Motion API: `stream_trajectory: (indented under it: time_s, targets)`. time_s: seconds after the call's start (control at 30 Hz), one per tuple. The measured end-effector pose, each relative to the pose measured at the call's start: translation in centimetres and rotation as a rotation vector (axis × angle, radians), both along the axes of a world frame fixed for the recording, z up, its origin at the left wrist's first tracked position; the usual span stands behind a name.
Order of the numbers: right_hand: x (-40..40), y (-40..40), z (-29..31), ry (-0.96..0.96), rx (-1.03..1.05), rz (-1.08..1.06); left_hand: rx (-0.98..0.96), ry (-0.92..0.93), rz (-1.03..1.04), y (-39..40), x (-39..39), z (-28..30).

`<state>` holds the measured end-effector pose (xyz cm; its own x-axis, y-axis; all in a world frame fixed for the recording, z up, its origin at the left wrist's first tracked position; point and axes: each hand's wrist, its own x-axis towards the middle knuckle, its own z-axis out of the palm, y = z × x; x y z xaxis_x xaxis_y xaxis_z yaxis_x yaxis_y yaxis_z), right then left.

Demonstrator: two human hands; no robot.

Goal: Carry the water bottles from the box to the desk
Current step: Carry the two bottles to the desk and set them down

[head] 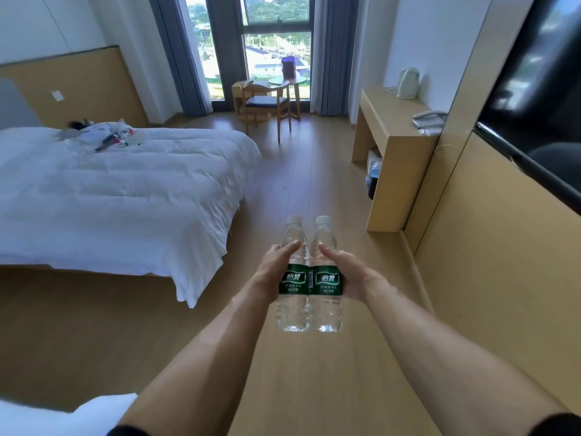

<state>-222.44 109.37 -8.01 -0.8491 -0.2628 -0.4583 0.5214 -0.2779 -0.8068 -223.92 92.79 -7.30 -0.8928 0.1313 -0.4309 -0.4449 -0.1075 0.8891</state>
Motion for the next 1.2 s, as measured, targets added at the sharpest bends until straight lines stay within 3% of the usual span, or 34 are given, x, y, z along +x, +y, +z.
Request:
stream_trajectory:
  time_s: [0.3,0.6,1.2]
  targets:
    - [-12.2,2.0,0.0,0.003,0.033,-0.061,0.029,0.021,-0.054,2.0,-13.1,-0.7]
    - [-29.5,2.4,0.7,-0.005,0.119,-0.13,0.095,0.034,-0.166,2.3,-31.9,-1.1]
    - [-57.9,4.0,0.5,-0.007,0.034,-0.175,0.118,0.019,-0.195,4.8,-62.0,-2.2]
